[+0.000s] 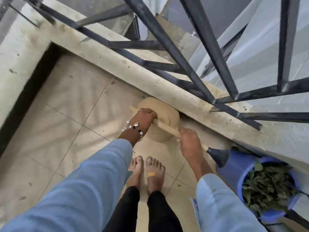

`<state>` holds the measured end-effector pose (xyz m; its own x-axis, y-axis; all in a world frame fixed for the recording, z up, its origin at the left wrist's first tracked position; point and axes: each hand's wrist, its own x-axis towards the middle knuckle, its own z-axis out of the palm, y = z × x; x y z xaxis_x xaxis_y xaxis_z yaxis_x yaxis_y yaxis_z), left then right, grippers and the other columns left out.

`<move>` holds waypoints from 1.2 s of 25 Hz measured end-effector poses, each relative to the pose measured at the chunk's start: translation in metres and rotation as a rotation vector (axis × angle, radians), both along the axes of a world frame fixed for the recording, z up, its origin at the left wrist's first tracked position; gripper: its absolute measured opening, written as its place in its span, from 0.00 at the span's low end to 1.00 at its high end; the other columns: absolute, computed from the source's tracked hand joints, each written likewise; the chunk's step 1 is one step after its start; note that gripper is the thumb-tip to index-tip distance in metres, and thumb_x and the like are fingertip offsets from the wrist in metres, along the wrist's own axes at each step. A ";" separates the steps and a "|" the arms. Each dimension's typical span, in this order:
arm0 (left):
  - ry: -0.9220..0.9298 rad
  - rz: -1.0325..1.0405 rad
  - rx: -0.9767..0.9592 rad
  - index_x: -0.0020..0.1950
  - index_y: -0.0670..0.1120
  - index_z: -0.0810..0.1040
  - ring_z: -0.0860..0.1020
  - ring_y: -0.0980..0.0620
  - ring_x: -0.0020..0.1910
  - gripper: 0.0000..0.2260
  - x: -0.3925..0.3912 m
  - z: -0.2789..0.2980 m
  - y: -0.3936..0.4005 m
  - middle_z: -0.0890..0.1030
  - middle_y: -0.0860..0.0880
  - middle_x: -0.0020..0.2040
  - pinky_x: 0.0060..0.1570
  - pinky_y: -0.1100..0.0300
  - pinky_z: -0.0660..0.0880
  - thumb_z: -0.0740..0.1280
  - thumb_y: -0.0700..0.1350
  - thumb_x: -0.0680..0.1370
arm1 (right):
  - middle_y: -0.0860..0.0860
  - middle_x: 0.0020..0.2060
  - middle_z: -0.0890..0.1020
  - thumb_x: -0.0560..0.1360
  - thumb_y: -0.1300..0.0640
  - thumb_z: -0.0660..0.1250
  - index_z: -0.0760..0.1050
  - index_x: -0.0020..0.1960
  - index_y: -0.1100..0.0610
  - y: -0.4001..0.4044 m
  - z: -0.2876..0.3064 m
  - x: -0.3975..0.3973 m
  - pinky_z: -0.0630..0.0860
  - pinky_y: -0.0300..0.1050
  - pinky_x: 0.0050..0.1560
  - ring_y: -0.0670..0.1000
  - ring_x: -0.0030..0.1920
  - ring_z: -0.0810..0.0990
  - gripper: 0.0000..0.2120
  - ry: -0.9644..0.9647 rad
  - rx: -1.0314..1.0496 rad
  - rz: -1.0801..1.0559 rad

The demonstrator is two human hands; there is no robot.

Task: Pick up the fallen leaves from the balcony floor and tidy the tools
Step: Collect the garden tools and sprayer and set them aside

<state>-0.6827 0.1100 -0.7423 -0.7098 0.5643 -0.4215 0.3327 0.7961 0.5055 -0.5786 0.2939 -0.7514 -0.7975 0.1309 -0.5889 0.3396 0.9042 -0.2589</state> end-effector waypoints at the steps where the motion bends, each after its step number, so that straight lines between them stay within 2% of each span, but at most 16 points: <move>1: 0.009 0.025 0.034 0.54 0.36 0.81 0.80 0.38 0.51 0.18 0.004 0.007 -0.004 0.81 0.36 0.52 0.50 0.55 0.73 0.61 0.29 0.67 | 0.57 0.54 0.78 0.76 0.67 0.62 0.72 0.65 0.58 0.000 0.005 0.003 0.72 0.50 0.53 0.57 0.55 0.73 0.18 0.005 0.008 -0.001; 2: 0.023 0.073 0.059 0.54 0.35 0.80 0.81 0.37 0.51 0.19 0.009 0.017 -0.010 0.81 0.35 0.54 0.50 0.55 0.74 0.62 0.27 0.65 | 0.58 0.55 0.77 0.75 0.69 0.61 0.71 0.66 0.58 -0.001 0.013 0.005 0.72 0.50 0.54 0.59 0.56 0.73 0.20 0.015 0.007 -0.022; 3: -0.017 0.127 0.041 0.60 0.36 0.78 0.79 0.37 0.57 0.22 0.015 0.029 -0.018 0.78 0.36 0.60 0.54 0.55 0.74 0.64 0.25 0.67 | 0.59 0.56 0.76 0.74 0.71 0.60 0.71 0.67 0.59 -0.004 0.026 0.007 0.71 0.51 0.56 0.60 0.57 0.73 0.22 0.015 -0.003 -0.055; 5: -0.151 0.266 -0.097 0.71 0.43 0.70 0.70 0.41 0.68 0.26 0.033 0.059 -0.039 0.69 0.42 0.72 0.63 0.54 0.68 0.65 0.29 0.74 | 0.60 0.57 0.75 0.74 0.71 0.60 0.71 0.67 0.60 -0.015 0.059 0.009 0.70 0.52 0.59 0.61 0.58 0.72 0.22 0.008 -0.051 -0.097; 6: -0.223 0.324 -0.159 0.72 0.45 0.68 0.69 0.42 0.68 0.25 0.042 0.075 -0.050 0.68 0.44 0.72 0.64 0.53 0.68 0.64 0.33 0.76 | 0.61 0.57 0.75 0.75 0.71 0.60 0.72 0.66 0.61 -0.021 0.077 0.010 0.70 0.52 0.60 0.61 0.59 0.73 0.20 -0.004 -0.077 -0.097; 10: -0.369 0.593 -0.204 0.68 0.47 0.72 0.76 0.43 0.61 0.18 0.091 0.160 -0.107 0.77 0.44 0.63 0.59 0.52 0.73 0.64 0.39 0.78 | 0.63 0.52 0.81 0.75 0.68 0.59 0.76 0.59 0.65 -0.063 0.170 0.006 0.71 0.47 0.54 0.62 0.55 0.77 0.15 -0.063 -0.157 0.052; 12: -0.413 0.786 -0.193 0.64 0.48 0.75 0.79 0.43 0.55 0.15 0.134 0.226 -0.139 0.80 0.42 0.58 0.55 0.54 0.75 0.63 0.41 0.78 | 0.62 0.51 0.82 0.76 0.67 0.60 0.77 0.58 0.64 -0.100 0.241 0.014 0.70 0.45 0.50 0.61 0.53 0.78 0.13 -0.066 -0.198 0.176; 13: -0.423 0.826 -0.183 0.63 0.49 0.76 0.79 0.43 0.54 0.14 0.143 0.234 -0.139 0.81 0.41 0.56 0.53 0.55 0.75 0.63 0.42 0.78 | 0.61 0.51 0.82 0.76 0.66 0.60 0.77 0.58 0.64 -0.105 0.253 0.015 0.69 0.44 0.50 0.60 0.53 0.79 0.12 -0.068 -0.216 0.168; 18: -0.316 1.251 -0.087 0.61 0.50 0.77 0.78 0.42 0.56 0.12 0.273 0.369 -0.197 0.81 0.42 0.56 0.54 0.56 0.74 0.61 0.44 0.78 | 0.58 0.49 0.84 0.75 0.63 0.62 0.80 0.54 0.59 -0.219 0.371 0.050 0.74 0.46 0.54 0.60 0.54 0.80 0.11 -0.102 -0.272 0.472; 21: -0.288 1.463 -0.083 0.61 0.50 0.77 0.79 0.41 0.56 0.13 0.361 0.403 -0.237 0.80 0.42 0.57 0.55 0.55 0.75 0.60 0.44 0.79 | 0.58 0.46 0.84 0.74 0.62 0.64 0.80 0.51 0.58 -0.300 0.402 0.091 0.73 0.45 0.53 0.59 0.52 0.80 0.09 -0.117 -0.279 0.744; 23: -0.291 1.615 -0.081 0.61 0.51 0.77 0.79 0.41 0.57 0.13 0.425 0.418 -0.262 0.79 0.42 0.59 0.56 0.53 0.75 0.61 0.44 0.78 | 0.58 0.48 0.84 0.74 0.61 0.66 0.81 0.51 0.59 -0.349 0.413 0.129 0.72 0.46 0.55 0.59 0.53 0.80 0.08 -0.118 -0.277 0.907; 26: -0.267 1.839 -0.048 0.59 0.51 0.78 0.80 0.42 0.55 0.13 0.527 0.431 -0.304 0.81 0.43 0.58 0.54 0.54 0.76 0.62 0.43 0.77 | 0.58 0.48 0.84 0.74 0.61 0.67 0.81 0.51 0.60 -0.419 0.426 0.200 0.71 0.45 0.56 0.58 0.53 0.80 0.08 -0.123 -0.274 1.058; 30: -0.218 2.063 -0.050 0.59 0.49 0.79 0.78 0.42 0.57 0.12 0.662 0.438 -0.367 0.81 0.42 0.58 0.54 0.56 0.74 0.63 0.43 0.77 | 0.58 0.42 0.85 0.73 0.61 0.67 0.81 0.48 0.56 -0.509 0.435 0.320 0.76 0.48 0.54 0.58 0.48 0.82 0.06 -0.219 -0.276 1.200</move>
<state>-0.0209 -0.2569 -0.3040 -0.0929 -0.8278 -0.5533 -0.9149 -0.1483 0.3754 -0.2585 -0.2148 -0.3167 -0.2101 -0.7589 -0.6164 -0.6007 0.5976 -0.5310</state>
